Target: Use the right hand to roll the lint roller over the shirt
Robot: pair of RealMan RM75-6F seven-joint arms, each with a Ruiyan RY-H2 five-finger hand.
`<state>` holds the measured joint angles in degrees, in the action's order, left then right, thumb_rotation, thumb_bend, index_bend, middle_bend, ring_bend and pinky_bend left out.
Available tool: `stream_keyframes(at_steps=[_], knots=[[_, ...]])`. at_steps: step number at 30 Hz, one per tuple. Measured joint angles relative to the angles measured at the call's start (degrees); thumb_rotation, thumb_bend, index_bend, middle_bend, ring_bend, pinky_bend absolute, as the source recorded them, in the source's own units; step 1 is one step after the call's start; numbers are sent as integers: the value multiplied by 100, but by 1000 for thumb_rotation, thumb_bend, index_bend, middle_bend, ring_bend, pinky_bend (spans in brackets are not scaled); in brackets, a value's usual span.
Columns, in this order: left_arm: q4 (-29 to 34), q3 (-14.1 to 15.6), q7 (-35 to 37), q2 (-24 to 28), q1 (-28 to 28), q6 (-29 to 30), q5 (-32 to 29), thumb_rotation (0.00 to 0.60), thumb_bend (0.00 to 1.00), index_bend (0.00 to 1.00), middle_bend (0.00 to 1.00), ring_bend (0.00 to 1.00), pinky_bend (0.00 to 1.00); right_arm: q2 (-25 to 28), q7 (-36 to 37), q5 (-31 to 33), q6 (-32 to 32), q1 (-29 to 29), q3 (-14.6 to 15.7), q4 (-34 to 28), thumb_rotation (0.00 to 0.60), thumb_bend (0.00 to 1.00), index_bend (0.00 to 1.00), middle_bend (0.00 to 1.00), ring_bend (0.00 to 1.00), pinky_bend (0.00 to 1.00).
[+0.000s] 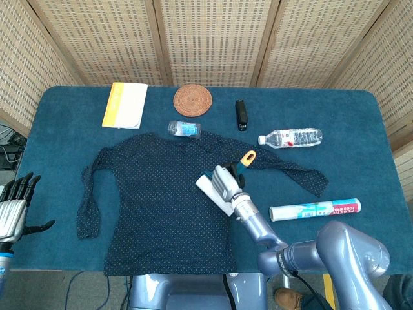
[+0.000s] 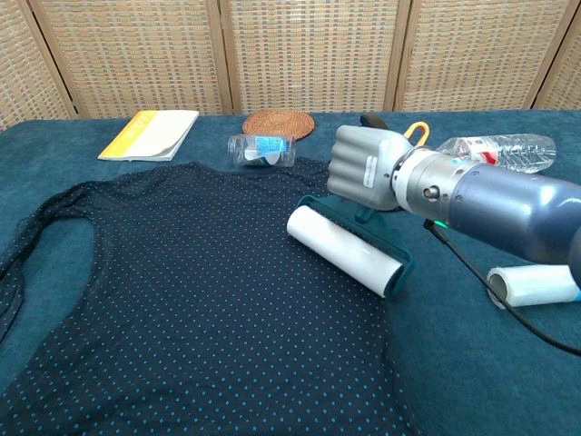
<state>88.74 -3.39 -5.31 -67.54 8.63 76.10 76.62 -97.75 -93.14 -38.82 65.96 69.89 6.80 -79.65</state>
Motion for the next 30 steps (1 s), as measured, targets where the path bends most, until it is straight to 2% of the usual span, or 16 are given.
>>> stream_keyframes(at_steps=[7, 9, 10, 11, 12, 14, 15, 17, 25, 28, 30], knots=[[8, 4, -28, -10, 10, -13, -5, 600, 0, 0, 0, 0, 0, 220, 297, -72, -189, -255, 36, 451, 600, 683, 704, 1000, 1000, 1000], [17, 10, -33, -9, 8, -9, 3, 600, 0, 0, 0, 0, 0, 253, 350, -88, -212, -313, 22, 484, 600, 677, 673, 1000, 1000, 1000], [21, 11, -32, -8, 8, -6, 6, 600, 0, 0, 0, 0, 0, 263, 377, -92, -219, -332, 12, 482, 600, 645, 601, 1000, 1000, 1000], [29, 12, -31, -5, 7, 0, 12, 600, 0, 0, 0, 0, 0, 278, 422, -111, -229, -354, -4, 470, 600, 570, 456, 1000, 1000, 1000], [33, 15, -28, -3, 4, 5, 19, 600, 0, 0, 0, 0, 0, 291, 464, -133, -232, -373, -19, 456, 600, 451, 267, 1000, 1000, 1000], [41, 19, -19, 3, 2, 12, 32, 600, 0, 0, 0, 0, 0, 319, 541, -197, -208, -422, -61, 419, 600, 217, 40, 999, 1000, 1000], [44, 20, -16, 6, 1, 14, 36, 600, 0, 0, 0, 0, 0, 326, 558, -216, -184, -437, -78, 406, 600, 117, 1, 997, 1000, 1000], [51, 25, 6, 14, -5, 24, 49, 600, 0, 0, 0, 0, 0, 341, 630, -294, -100, -477, -118, 368, 600, 48, 0, 993, 1000, 1000], [91, 40, 215, 96, -43, 104, 153, 600, 0, 0, 0, 0, 0, 800, 1349, -1023, 432, -788, -219, -122, 600, 40, 0, 962, 1000, 1000], [109, 57, 310, 136, -72, 172, 237, 600, 0, 0, 0, 0, 0, 1081, 1874, -1378, 600, -981, -207, -299, 600, 37, 0, 895, 980, 1000], [129, 71, 369, 164, -95, 230, 304, 600, 0, 0, 0, 0, 0, 1269, 2368, -1668, 729, -1145, -182, -371, 600, 25, 0, 791, 890, 921]])
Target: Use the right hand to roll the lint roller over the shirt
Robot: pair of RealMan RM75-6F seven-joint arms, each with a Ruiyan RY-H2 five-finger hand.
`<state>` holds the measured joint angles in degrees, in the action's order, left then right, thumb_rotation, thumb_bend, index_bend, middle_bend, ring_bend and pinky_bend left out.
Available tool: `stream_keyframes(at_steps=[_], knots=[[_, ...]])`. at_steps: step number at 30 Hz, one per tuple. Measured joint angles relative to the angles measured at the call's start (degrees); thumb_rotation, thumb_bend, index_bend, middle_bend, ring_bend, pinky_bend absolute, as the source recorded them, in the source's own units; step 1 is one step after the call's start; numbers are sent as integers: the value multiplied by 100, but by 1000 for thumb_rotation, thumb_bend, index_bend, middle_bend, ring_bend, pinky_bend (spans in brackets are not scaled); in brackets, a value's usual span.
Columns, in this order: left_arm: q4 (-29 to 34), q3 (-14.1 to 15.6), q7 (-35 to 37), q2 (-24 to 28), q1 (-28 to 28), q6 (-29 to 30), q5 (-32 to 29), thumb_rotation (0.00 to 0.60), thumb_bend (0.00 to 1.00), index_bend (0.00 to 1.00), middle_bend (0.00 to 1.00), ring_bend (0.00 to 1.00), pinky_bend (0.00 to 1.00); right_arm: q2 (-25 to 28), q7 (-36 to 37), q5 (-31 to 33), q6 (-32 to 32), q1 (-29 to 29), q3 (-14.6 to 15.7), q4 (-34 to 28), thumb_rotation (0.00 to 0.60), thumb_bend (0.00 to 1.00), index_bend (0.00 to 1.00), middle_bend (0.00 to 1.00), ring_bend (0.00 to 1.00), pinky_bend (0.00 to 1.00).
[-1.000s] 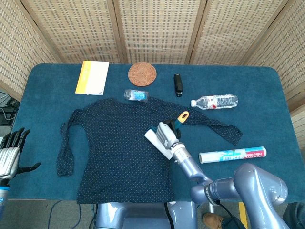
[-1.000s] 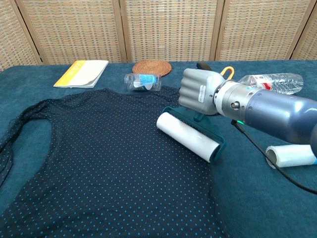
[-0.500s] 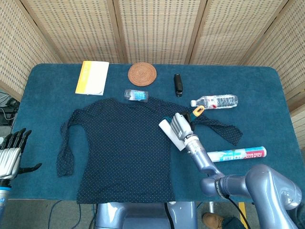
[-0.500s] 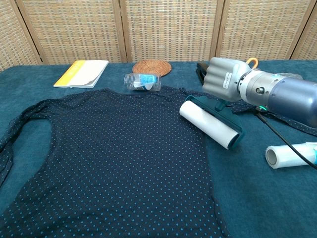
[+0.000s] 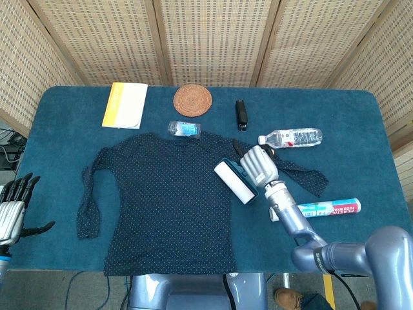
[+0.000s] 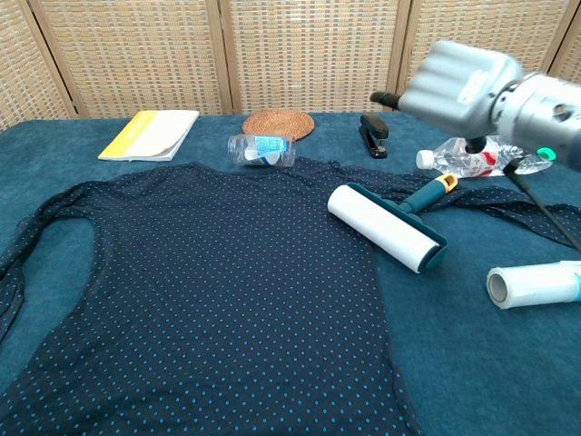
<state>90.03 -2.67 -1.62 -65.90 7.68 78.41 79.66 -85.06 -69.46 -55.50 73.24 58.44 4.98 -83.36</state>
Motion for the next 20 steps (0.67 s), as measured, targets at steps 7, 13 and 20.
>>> stream_keyframes(at_steps=[7, 13, 20], knots=[[40, 80, 139, 53, -116, 267, 258, 600, 0, 0, 0, 0, 0, 718, 2281, -884, 704, -950, 128, -232, 600, 0, 0, 75, 61, 51], [30, 124, 177, 23, -229, 582, 498, 600, 0, 0, 0, 0, 0, 1268, 4066, -1598, 1384, -2117, 346, -442, 600, 0, 0, 0, 0, 0], [10, 208, 248, -6, -344, 860, 799, 600, 0, 0, 0, 0, 0, 1479, 5172, -2194, 1988, -3218, 473, -474, 600, 0, 0, 0, 0, 0]])
